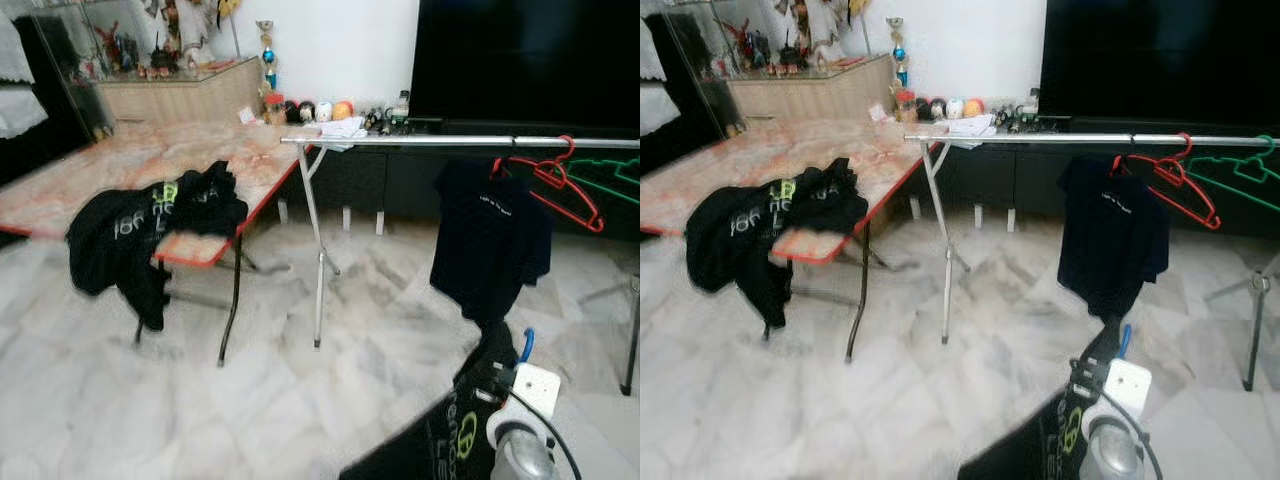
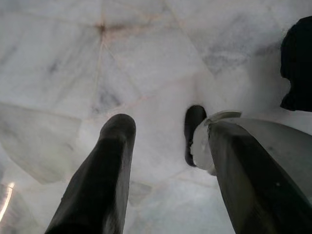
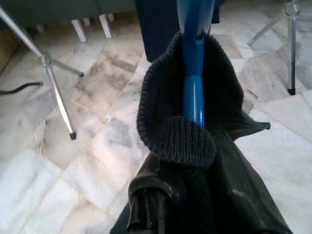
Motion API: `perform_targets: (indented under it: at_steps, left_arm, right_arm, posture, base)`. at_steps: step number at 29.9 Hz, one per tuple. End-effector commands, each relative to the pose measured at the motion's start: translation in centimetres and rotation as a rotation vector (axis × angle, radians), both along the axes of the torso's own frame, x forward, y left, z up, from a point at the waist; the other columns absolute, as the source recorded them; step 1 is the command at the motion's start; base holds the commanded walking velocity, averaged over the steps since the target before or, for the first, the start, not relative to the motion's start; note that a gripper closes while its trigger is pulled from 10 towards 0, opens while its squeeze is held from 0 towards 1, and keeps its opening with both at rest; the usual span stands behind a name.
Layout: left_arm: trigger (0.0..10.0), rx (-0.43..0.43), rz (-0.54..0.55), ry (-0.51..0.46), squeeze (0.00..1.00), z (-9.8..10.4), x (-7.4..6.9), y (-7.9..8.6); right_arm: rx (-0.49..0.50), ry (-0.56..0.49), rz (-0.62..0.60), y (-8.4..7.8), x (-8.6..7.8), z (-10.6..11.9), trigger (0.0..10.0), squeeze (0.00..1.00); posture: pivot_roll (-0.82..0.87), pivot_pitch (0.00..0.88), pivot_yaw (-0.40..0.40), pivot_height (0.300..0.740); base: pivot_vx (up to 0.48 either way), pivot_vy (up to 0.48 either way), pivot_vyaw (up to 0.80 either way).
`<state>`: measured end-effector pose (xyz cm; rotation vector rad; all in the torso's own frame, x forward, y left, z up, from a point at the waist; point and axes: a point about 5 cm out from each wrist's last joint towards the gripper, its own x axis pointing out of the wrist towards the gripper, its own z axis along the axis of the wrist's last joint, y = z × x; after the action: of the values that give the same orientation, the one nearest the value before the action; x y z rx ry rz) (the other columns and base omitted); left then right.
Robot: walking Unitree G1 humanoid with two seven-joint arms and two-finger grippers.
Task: Hang hanger
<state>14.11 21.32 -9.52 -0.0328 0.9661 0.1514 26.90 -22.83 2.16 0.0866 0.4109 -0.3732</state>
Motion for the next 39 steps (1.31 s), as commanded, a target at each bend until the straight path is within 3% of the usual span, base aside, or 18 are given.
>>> perform_targets:
  at_steps: [1, 8, 15, 17, 19, 20, 22, 24, 25, 28, 30, 33, 39]
  left_arm:
    - [10.0, 0.013, -0.004, 0.001, 0.00, 0.0, 0.0, 0.1]
    - [10.0, 0.018, -0.014, -0.060, 0.00, 0.7, 1.7, -0.3]
    - [10.0, 0.051, -0.079, -0.198, 0.00, 2.5, 4.8, 0.0]
    - [10.0, 0.080, -0.201, -0.255, 0.00, 3.4, 6.3, -0.3]
    - [10.0, 0.098, -0.289, -0.307, 0.00, 4.3, 7.5, -0.5]
    - [10.0, 0.103, -0.375, -0.364, 0.00, 5.4, 8.7, -0.8]
    - [10.0, 0.119, -0.483, -0.405, 0.00, 6.4, 9.8, -1.1]
    - [10.0, 0.134, -0.540, -0.409, 0.00, 6.7, 10.1, -1.1]
    - [10.0, 0.139, -0.644, -0.414, 0.00, 7.2, 10.6, -1.5]
    - [10.0, 0.119, -0.822, -0.439, 0.00, 8.5, 11.6, -2.4]
    - [10.0, 0.114, -0.847, -0.445, 0.00, 8.7, 11.8, -2.6]
    - [10.0, 0.079, -0.958, -0.476, 0.00, 9.9, 12.6, -4.0]
    - [10.0, 0.041, -1.109, -0.501, 0.00, 11.0, 13.0, -6.2]
  right_arm:
    - [-0.001, -0.054, 0.026, 0.5, 0.9, 0.9, 10.0, 0.00]
    - [-0.007, -0.027, 0.103, 0.5, 1.2, 0.7, 10.0, 0.00]
    - [-0.130, 0.048, 0.440, 2.2, 2.7, 1.2, 10.0, 0.00]
    - [-0.226, 0.076, 0.548, 1.8, 3.0, 1.6, 10.0, 0.00]
    - [-0.242, 0.081, 0.603, 1.4, 3.3, 1.9, 10.0, 0.00]
    - [-0.258, 0.080, 0.676, 1.0, 3.5, 2.4, 10.0, 0.00]
    - [-0.279, 0.114, 0.786, 0.8, 3.5, 2.6, 10.0, 0.00]
    - [-0.309, 0.133, 0.846, 0.8, 3.3, 2.6, 10.0, 0.00]
    - [-0.366, 0.173, 0.933, 0.4, 3.2, 2.6, 10.0, 0.00]
    - [-0.403, 0.194, 1.023, -0.3, 3.2, 3.4, 10.0, 0.00]
    - [-0.393, 0.193, 1.042, -0.4, 3.3, 3.6, 10.0, 0.00]
    - [-0.399, 0.172, 1.216, 0.1, 2.9, 4.9, 10.0, 0.00]
    - [-0.367, 0.109, 1.412, 0.9, 2.1, 6.9, 10.0, 0.00]
  posture:
    - [0.01, 0.000, 0.045, 0.740]
    - [0.02, 0.000, 0.024, 0.740]
    - [0.03, 0.000, 0.031, 0.740]
    - [0.04, 0.000, 0.026, 0.740]
    - [0.04, 0.010, 0.029, 0.740]
    - [0.04, 0.014, 0.029, 0.740]
    - [0.05, 0.020, 0.032, 0.740]
    - [0.05, 0.023, 0.033, 0.740]
    - [0.05, 0.021, 0.033, 0.740]
    - [0.06, 0.030, 0.034, 0.740]
    - [0.06, 0.032, 0.031, 0.740]
    - [0.05, 0.040, 0.027, 0.740]
    - [0.05, 0.045, 0.024, 0.740]
  base:
    - [0.000, 0.000, 0.00]
    - [0.151, 0.000, 0.00]
    - [0.000, 0.000, 0.00]
    - [0.000, 0.000, 0.00]
    - [0.000, 0.000, 0.00]
    - [0.000, 0.000, 0.00]
    - [0.000, 0.000, 0.00]
    - [0.000, 0.000, 0.00]
    - [0.000, 0.000, 0.00]
    - [0.000, 0.000, 0.00]
    - [0.000, 0.000, 0.00]
    - [0.000, 0.000, 0.00]
    - [0.000, 0.000, 0.00]
